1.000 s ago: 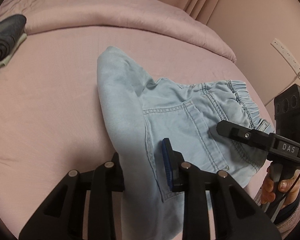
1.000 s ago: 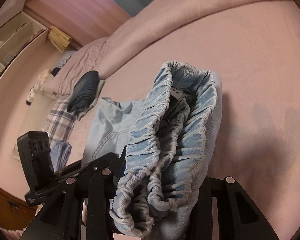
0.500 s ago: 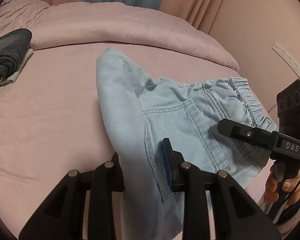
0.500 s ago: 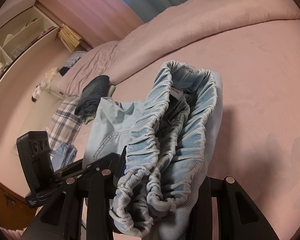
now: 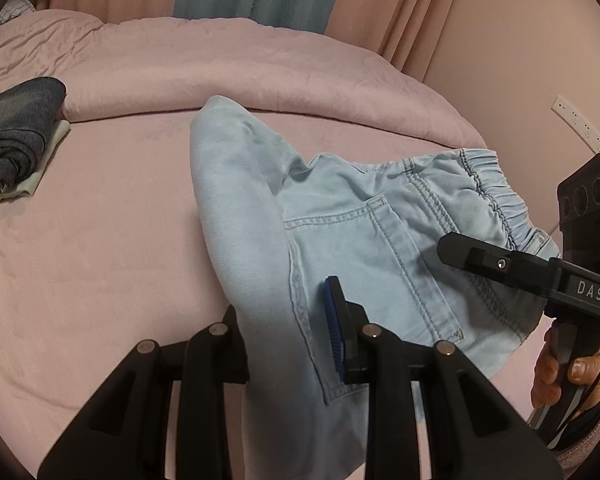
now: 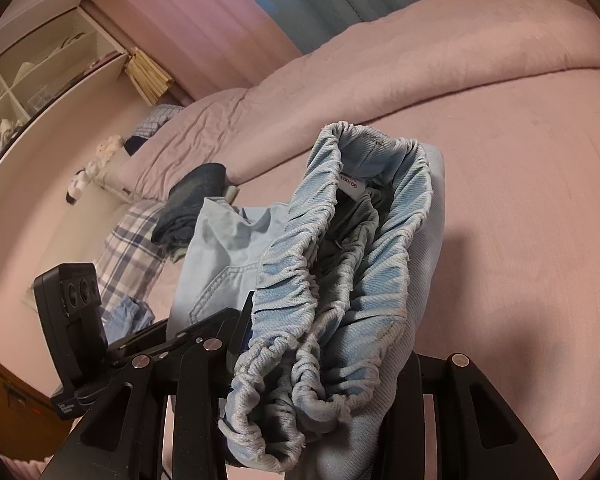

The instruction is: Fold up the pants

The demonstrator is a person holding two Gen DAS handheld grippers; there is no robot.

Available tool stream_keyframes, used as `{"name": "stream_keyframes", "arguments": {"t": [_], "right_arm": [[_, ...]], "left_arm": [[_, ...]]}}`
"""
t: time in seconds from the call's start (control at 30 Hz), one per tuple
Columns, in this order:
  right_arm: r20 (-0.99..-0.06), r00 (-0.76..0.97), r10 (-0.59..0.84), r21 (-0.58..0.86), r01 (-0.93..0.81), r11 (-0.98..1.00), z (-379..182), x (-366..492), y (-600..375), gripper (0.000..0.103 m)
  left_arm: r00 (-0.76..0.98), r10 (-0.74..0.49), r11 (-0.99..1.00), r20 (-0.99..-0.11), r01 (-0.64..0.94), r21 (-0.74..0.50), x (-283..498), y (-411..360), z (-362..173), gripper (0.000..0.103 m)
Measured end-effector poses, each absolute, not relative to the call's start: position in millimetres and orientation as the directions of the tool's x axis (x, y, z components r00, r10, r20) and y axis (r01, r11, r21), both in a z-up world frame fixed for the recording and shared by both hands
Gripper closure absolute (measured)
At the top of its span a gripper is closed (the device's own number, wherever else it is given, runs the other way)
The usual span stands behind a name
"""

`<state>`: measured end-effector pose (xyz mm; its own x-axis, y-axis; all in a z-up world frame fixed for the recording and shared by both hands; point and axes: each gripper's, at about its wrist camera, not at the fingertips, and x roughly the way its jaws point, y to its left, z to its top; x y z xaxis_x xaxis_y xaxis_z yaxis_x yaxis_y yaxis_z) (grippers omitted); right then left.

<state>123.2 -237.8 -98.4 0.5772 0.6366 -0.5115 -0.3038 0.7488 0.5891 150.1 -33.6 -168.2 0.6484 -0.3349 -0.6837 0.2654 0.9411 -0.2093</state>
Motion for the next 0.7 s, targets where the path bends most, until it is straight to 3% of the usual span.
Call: {"name": "stream_keyframes", "arguments": {"t": [0.7], "right_arm": [[-0.533,0.566,0.630,0.589,-0.286,0.756,-105,162,-230,0.063]], "left_arm": [[0.642,-0.293,0.955,-0.708,0.233,-0.183,202,-30,-179,0.076]]}}
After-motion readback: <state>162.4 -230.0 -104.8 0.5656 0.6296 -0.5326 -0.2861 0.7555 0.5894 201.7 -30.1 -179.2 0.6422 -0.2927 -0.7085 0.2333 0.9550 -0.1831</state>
